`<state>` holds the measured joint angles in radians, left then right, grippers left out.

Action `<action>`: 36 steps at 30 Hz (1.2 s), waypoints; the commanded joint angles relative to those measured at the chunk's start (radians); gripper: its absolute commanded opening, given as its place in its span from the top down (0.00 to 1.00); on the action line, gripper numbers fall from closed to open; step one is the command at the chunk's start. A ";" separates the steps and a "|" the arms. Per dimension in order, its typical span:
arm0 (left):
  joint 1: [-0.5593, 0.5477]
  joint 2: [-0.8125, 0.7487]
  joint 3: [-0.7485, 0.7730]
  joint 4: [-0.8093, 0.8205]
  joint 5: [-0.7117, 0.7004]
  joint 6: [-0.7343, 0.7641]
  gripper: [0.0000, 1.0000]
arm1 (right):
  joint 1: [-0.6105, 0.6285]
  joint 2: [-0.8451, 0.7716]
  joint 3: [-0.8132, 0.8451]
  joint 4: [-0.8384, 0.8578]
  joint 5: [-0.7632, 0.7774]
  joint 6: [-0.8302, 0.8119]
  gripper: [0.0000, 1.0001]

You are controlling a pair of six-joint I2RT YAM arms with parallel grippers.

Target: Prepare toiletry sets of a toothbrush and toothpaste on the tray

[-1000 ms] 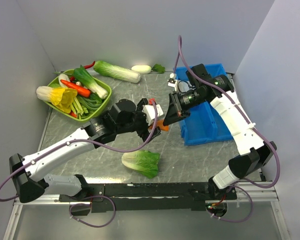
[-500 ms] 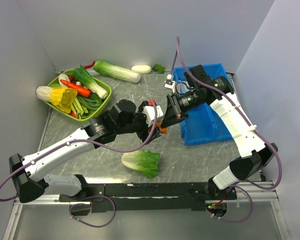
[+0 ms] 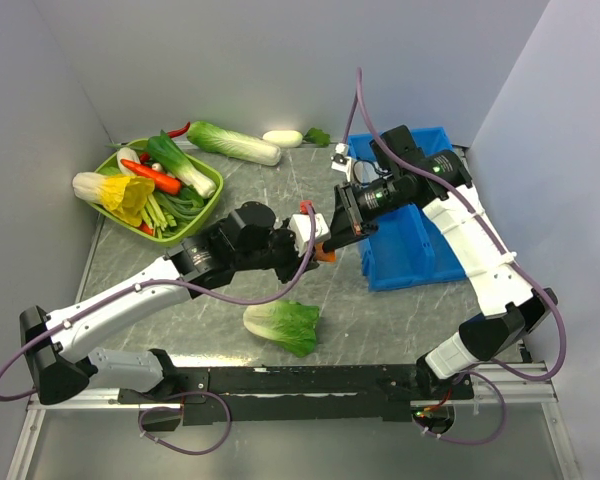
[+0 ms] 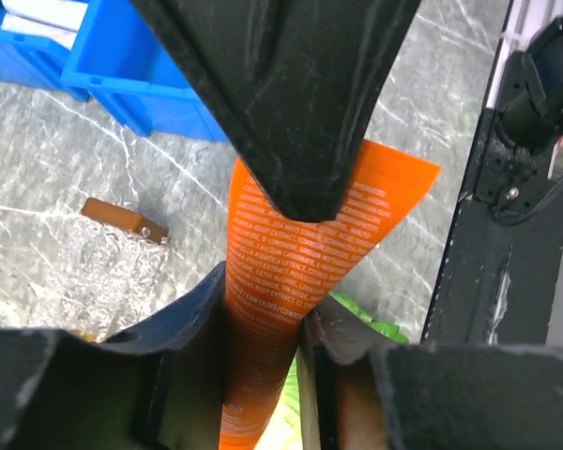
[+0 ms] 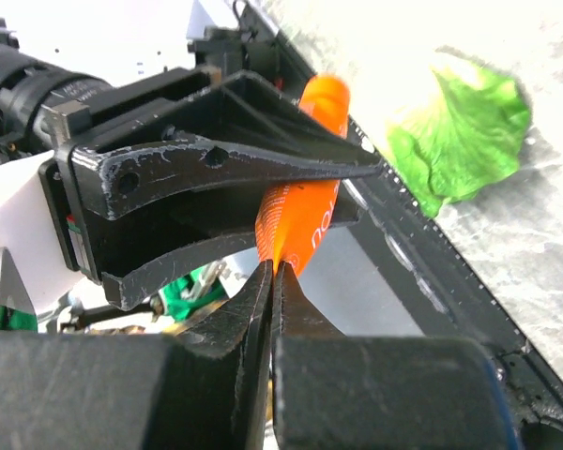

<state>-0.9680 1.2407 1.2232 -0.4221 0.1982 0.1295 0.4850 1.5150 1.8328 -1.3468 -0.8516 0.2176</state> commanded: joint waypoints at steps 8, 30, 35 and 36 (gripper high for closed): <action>0.008 0.026 0.002 0.062 -0.134 -0.248 0.71 | 0.010 -0.070 0.039 0.055 0.132 0.115 0.58; 0.009 0.034 0.016 0.054 -0.149 -0.303 0.66 | 0.053 -0.102 -0.112 0.230 0.252 0.219 0.57; 0.009 0.010 -0.016 0.081 -0.167 -0.314 0.60 | 0.055 -0.124 -0.145 0.276 0.243 0.247 0.99; 0.012 -0.007 -0.024 0.092 -0.175 -0.323 0.57 | 0.055 -0.127 -0.147 0.285 0.244 0.249 1.00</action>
<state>-0.9581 1.3025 1.2110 -0.4118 0.0509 -0.1589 0.5335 1.4628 1.6966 -1.1309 -0.5953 0.4294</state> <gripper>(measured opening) 0.386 0.060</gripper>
